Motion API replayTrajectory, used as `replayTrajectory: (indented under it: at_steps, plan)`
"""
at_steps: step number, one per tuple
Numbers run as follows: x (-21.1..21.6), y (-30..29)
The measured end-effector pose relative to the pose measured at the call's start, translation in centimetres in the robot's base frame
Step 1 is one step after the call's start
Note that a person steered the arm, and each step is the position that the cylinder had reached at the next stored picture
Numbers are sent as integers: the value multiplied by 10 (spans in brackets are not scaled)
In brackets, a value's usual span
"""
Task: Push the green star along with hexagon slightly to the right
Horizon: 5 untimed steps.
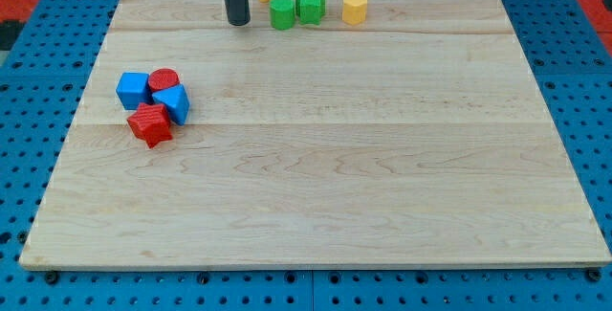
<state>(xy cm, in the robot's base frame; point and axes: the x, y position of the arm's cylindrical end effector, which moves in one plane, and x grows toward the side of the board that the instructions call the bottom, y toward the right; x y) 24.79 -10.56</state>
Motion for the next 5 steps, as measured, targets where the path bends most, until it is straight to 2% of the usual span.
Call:
replayTrajectory:
  at_steps: [2,3,4,5]
  plan:
    - [-38,10]
    - [-39,77]
    - [-36,191]
    - [-36,238]
